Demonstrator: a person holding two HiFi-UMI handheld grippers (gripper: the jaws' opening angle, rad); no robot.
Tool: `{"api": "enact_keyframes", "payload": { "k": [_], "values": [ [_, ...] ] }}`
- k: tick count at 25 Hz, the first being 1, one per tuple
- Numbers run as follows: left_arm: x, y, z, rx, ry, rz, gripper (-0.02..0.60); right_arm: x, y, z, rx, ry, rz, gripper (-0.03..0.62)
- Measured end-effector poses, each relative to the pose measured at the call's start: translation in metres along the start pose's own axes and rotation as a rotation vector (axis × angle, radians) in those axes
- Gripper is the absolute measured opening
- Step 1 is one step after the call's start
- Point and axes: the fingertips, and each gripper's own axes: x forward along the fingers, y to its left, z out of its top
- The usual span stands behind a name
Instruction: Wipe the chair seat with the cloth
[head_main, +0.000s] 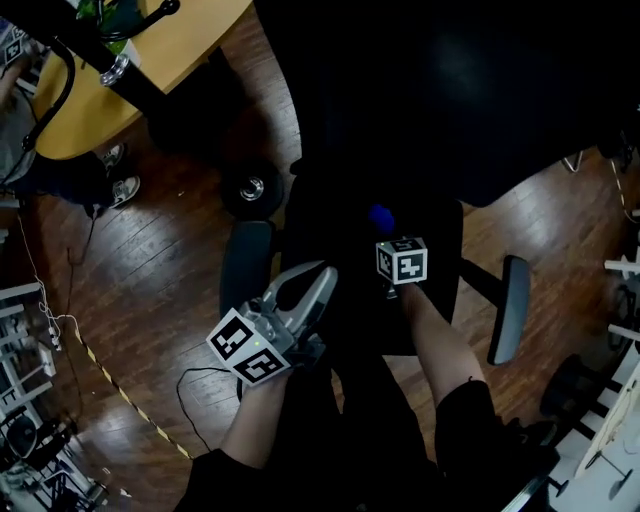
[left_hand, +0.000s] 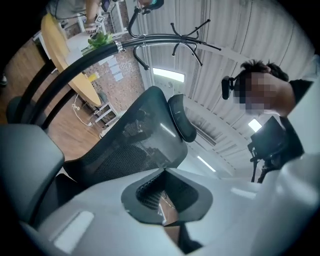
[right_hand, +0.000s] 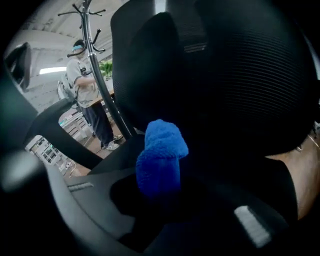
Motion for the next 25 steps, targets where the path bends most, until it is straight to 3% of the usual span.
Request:
{"api": "enact_keyframes", "payload": {
  "k": [4, 8, 13, 17, 25],
  "values": [
    [-0.009, 0.017, 0.011, 0.001, -0.034, 0.045, 0.000, 0.064, 0.047, 0.032, -0.045, 0.024, 0.089, 0.037],
    [-0.015, 0.034, 0.019, -0.006, -0.064, 0.081, 0.000, 0.109, 0.093, 0.036, -0.076, 0.053, 0.161, 0.037],
    [-0.008, 0.031, 0.016, -0.012, -0.052, 0.072, 0.000, 0.117, 0.101, 0.031, -0.114, 0.047, 0.176, 0.037],
    [-0.003, 0.030, 0.012, -0.022, -0.031, 0.059, 0.000, 0.106, 0.065, 0.019, -0.086, 0.057, 0.097, 0.037],
    [0.017, 0.032, -0.014, -0.015, 0.060, 0.060, 0.000, 0.024, -0.083, -0.023, 0.043, 0.080, -0.154, 0.037]
  ]
}}
